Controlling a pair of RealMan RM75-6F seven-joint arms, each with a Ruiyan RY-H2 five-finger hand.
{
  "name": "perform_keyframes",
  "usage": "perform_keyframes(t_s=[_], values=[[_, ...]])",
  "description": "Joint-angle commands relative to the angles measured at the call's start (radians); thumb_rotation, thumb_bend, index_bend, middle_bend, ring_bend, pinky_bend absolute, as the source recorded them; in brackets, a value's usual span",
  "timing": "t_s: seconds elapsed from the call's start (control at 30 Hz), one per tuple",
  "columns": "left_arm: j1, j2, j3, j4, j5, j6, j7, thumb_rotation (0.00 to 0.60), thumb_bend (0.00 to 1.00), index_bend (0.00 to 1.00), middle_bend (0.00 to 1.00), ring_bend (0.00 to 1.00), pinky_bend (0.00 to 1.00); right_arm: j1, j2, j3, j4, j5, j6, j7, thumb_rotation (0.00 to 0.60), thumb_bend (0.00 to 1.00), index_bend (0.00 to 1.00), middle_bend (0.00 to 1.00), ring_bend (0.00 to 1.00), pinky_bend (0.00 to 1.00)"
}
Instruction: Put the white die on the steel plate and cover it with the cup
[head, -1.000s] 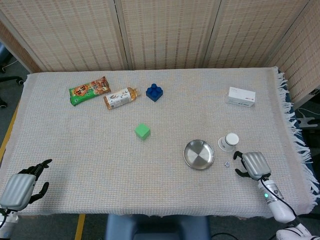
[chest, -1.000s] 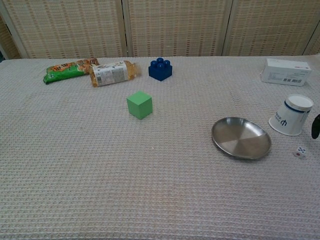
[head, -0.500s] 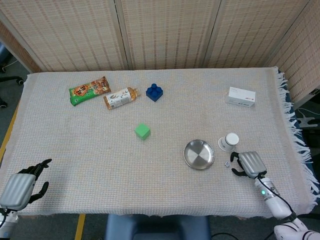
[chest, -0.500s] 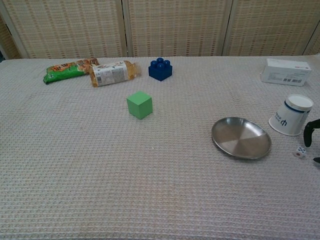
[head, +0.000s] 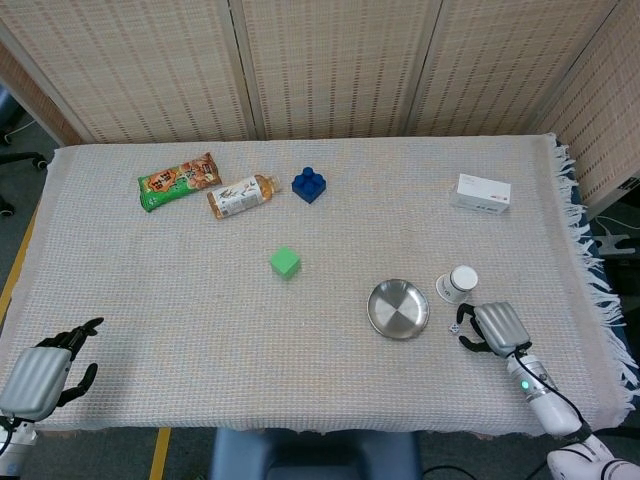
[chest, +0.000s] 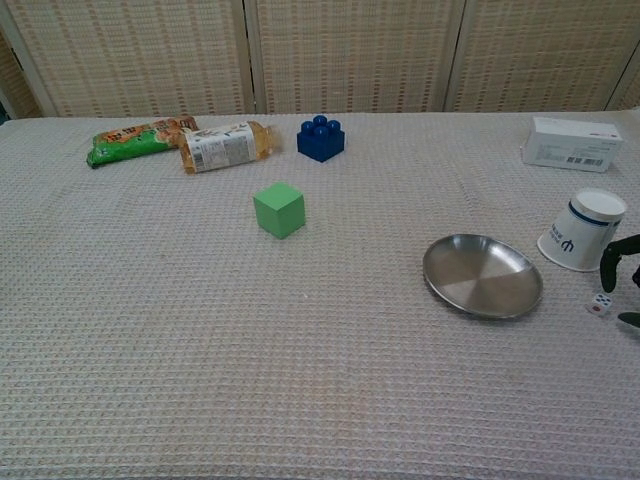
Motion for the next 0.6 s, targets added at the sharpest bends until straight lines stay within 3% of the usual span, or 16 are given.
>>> perform_keyframes(t_s=[0.03, 0.6], values=[[0.0, 0.0, 0.0, 0.0, 0.001, 0.0, 0.0, 0.6, 0.44, 0.15, 0.28, 0.34, 0.47, 0.003, -0.01, -0.001, 0.016, -0.006, 0.007, 0.018, 0.6, 0.17, 0.5, 0.9, 0.76, 0.91], [0.001, 0.002, 0.0, -0.001, 0.002, 0.003, -0.002, 0.6, 0.44, 0.15, 0.28, 0.34, 0.47, 0.013, -0.043, -0.013, 0.082, -0.018, 0.006, 0.077, 0.6, 0.18, 0.54, 0.91, 0.77, 0.91]])
